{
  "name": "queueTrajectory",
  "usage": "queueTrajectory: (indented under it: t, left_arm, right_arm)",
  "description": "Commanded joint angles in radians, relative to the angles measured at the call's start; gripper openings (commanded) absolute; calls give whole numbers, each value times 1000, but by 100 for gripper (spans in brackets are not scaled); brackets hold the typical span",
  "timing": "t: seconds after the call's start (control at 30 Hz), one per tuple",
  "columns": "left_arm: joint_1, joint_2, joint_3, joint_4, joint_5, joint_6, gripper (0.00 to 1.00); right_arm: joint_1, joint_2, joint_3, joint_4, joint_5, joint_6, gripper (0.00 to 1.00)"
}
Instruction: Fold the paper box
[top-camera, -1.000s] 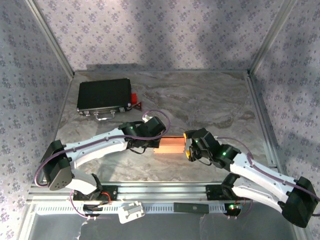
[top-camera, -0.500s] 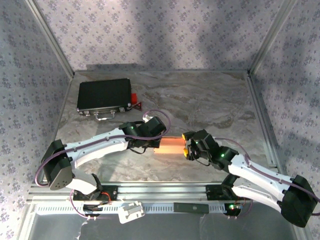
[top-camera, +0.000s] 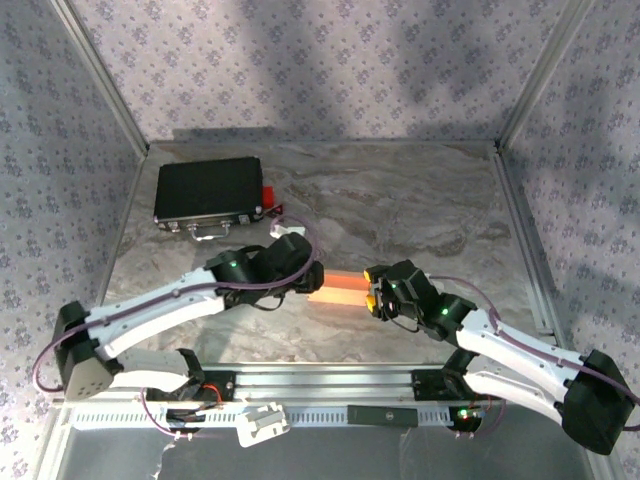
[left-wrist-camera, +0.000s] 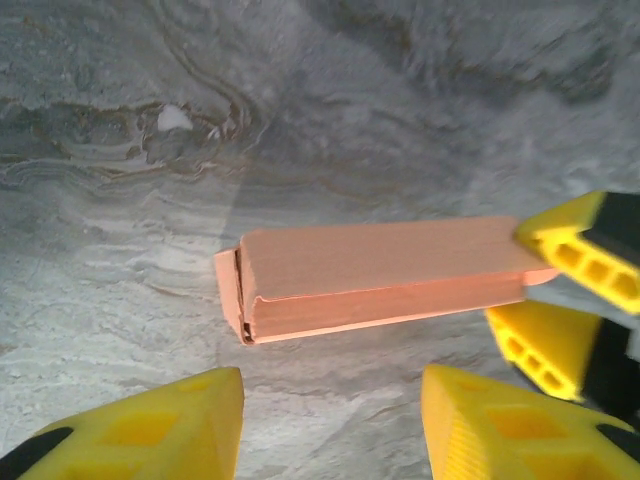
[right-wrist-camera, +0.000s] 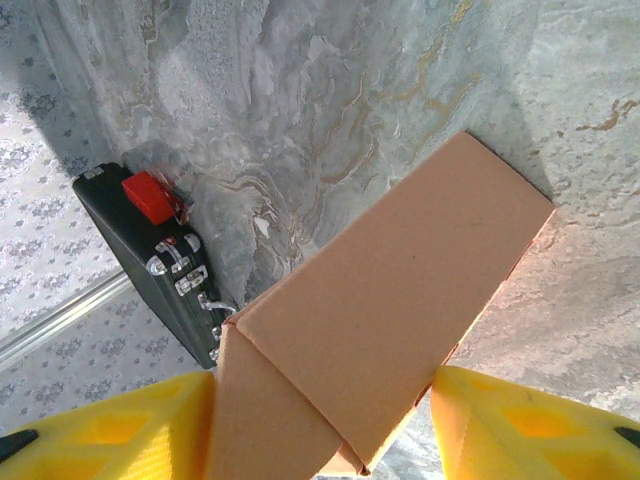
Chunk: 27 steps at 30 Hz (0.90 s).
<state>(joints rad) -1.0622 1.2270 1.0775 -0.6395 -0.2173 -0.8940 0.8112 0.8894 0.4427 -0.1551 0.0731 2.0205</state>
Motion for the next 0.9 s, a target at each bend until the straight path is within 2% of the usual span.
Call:
queueTrajectory:
  t: [0.0, 0.1, 0.27, 0.47, 0.73, 0.87]
  left_arm:
    - [60, -53, -76, 77, 54, -75, 50]
    - [140, -75, -154, 160, 144, -120, 48]
    - [166, -37, -190, 276, 214, -123, 48]
    - [170, 12, -224, 324, 229, -136, 47]
    - [172, 2, -300, 335, 193, -156, 45]
    - [173, 18, -326, 358, 203, -167, 41]
  right_arm:
    - [0, 10, -15, -31, 22, -20, 59]
    - [0, 12, -16, -31, 20, -25, 59]
    - [0, 14, -16, -30, 19, -29, 59]
    - [-3, 16, -19, -25, 13, -29, 58]
    - [-12, 19, -22, -26, -4, -33, 58]
    - [-22, 21, -24, -22, -20, -35, 57]
